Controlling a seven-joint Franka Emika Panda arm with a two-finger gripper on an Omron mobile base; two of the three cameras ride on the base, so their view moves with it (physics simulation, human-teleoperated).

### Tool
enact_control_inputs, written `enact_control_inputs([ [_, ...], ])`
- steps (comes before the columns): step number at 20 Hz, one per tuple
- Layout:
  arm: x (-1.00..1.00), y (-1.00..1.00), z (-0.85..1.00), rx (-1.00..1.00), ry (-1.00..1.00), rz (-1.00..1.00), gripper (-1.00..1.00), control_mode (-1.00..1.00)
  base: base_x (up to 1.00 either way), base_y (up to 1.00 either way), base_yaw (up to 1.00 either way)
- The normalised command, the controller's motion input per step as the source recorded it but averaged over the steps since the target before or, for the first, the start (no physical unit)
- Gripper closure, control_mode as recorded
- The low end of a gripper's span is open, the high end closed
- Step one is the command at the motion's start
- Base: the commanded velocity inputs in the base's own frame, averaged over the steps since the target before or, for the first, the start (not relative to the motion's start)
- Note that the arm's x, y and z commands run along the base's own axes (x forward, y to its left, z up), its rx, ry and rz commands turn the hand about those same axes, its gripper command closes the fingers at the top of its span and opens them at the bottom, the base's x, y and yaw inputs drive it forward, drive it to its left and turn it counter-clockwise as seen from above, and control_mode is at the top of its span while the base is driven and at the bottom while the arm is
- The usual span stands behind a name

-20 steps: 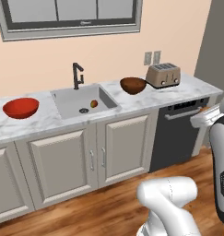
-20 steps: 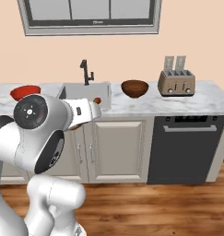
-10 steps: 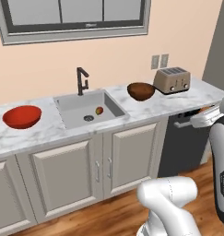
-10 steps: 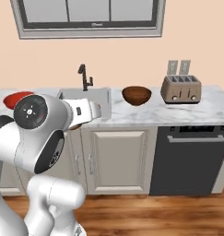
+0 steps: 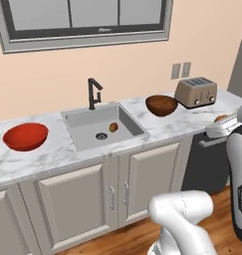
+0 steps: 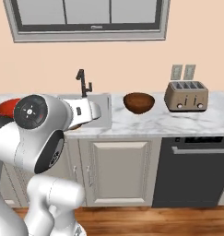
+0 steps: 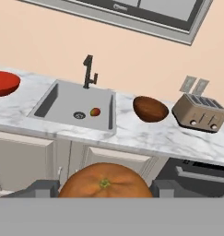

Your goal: Pick the tangerines from the cabinet and place them in one bowl. Pick the mango from the sink and place it in the other bowl.

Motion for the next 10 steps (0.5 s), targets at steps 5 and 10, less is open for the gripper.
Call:
enact_control_inputs([
  [5,0.00,0.00,0.00,0.00,0.00,0.00,1.00,1.00,0.44,0.34,0.00],
  [10,0.00,0.00,0.00,0.00,0.00,0.00,1.00,1.00,0.35,0.37,0.01],
])
